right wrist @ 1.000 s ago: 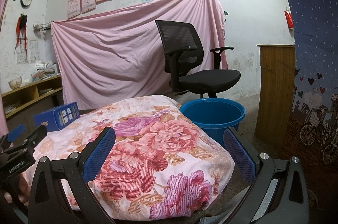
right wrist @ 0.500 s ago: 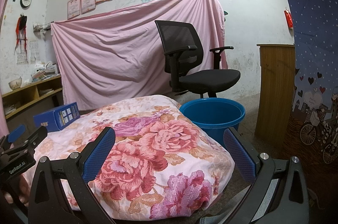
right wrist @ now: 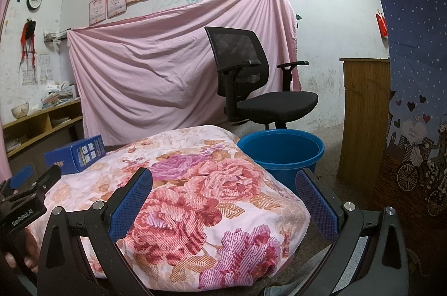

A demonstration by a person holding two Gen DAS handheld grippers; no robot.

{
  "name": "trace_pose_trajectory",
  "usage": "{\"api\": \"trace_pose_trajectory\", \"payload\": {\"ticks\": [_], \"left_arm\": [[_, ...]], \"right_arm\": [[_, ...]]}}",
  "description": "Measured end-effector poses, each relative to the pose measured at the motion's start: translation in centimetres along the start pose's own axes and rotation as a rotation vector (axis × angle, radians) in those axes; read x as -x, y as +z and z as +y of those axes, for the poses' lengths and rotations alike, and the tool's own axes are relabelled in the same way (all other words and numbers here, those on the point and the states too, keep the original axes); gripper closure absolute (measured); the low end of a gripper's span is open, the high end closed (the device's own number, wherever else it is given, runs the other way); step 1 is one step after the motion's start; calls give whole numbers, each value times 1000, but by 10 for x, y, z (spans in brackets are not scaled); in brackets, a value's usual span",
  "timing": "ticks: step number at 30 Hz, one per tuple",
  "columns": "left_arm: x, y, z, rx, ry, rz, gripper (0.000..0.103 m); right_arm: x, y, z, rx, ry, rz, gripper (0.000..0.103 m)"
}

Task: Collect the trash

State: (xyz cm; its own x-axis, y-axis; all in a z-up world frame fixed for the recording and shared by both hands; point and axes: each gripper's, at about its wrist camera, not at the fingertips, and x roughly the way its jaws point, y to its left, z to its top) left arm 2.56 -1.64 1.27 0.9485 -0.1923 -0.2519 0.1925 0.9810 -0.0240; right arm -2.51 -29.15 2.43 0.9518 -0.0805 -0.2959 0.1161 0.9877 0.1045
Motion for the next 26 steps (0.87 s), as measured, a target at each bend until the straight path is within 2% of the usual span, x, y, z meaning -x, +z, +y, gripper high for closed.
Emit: {"api": "trace_pose_trajectory", "payload": {"ticks": [26], "left_arm": [[0,-2,-1,-8,4,1,2]], "right_arm": [[0,-1,1,-1,-1,1,0]]}}
